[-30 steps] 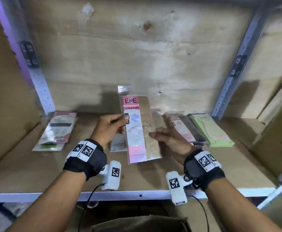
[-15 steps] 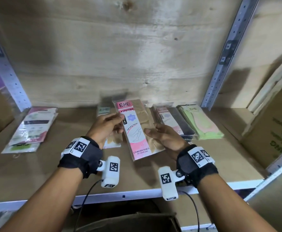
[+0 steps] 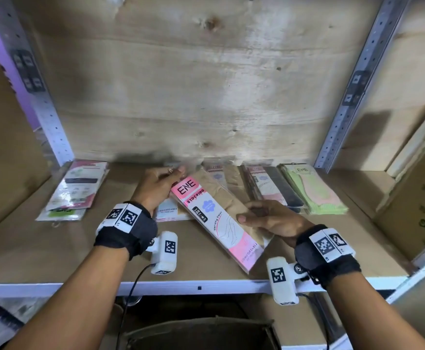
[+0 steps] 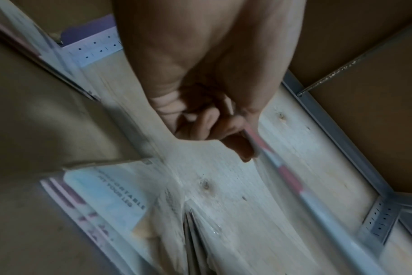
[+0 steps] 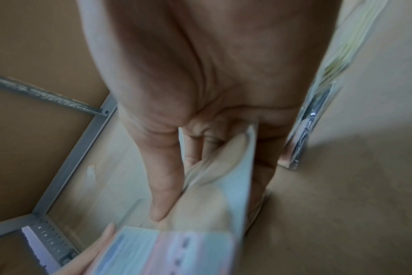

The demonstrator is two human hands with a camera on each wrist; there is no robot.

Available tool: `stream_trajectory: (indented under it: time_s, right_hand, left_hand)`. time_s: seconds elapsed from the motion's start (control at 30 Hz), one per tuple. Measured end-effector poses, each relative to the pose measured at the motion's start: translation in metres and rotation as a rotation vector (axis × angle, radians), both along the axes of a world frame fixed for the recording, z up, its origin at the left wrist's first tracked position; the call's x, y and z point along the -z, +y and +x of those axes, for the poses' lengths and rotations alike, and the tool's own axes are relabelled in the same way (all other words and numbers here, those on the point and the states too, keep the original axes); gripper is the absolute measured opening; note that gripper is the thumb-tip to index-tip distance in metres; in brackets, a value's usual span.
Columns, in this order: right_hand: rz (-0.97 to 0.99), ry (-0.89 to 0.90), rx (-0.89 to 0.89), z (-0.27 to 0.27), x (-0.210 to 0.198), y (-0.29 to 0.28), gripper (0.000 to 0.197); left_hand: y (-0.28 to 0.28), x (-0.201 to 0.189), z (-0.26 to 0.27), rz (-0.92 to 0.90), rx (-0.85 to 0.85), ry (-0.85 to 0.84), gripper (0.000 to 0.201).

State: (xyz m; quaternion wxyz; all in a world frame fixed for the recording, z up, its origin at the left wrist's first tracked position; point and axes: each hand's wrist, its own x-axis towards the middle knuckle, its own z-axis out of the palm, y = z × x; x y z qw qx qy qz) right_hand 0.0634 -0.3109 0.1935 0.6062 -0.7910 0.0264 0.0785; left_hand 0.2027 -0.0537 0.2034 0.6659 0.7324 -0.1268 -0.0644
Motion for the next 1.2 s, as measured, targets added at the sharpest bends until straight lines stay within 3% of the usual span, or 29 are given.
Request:
stream_trajectory:
  time_s: [0.13, 0.3, 0.5, 0.6, 0.83, 1.07, 1.13, 1.2]
  right_hand:
    - [0.06, -0.025, 0.001, -0.006, 0.002, -0.001, 0.014]
    - [0.095, -0.021, -0.003, -0.009, -0.003, 0.021, 0.023]
    - [0.113, -0.048, -0.034, -0.014, -0.008, 0.019, 0.028]
    - [0.068, -0.042, -0.061, -0.014, -0.01, 0.021, 0.03]
    - [-0.045, 0.008, -0.158, -0.009, -0.012, 0.026, 0.035]
    - [-0.087, 0.025, -0.169, -0.005, -0.011, 0.046, 0.035]
    - [-0.059, 0.016, -0.158, -0.004, -0.012, 0.05, 0.034]
    - [-0.059, 0.001, -0.165, -0.002, -0.01, 0.05, 0.027]
  left_hand:
    - [0.002, 0.001, -0.003, -0.029, -0.017, -0.01, 0.035]
    - [0.029, -0.004, -0.01, -0.085, 0.008, 0.155, 0.034]
    - [0.044, -0.006, -0.005, -0.14, 0.236, 0.266, 0.031]
    - [0.054, -0.007, -0.006, -0.089, 0.269, 0.215, 0.028]
    - [0.064, -0.009, -0.003, 0.261, 0.226, -0.033, 0.015]
    - [0.063, -0.005, -0.011, 0.539, -0.047, -0.354, 0.053]
    - [0.065, -0.005, -0.008, 0.479, -0.036, -0.303, 0.056]
    - [0.068, -0.004, -0.005, 0.303, 0.016, -0.115, 0.058]
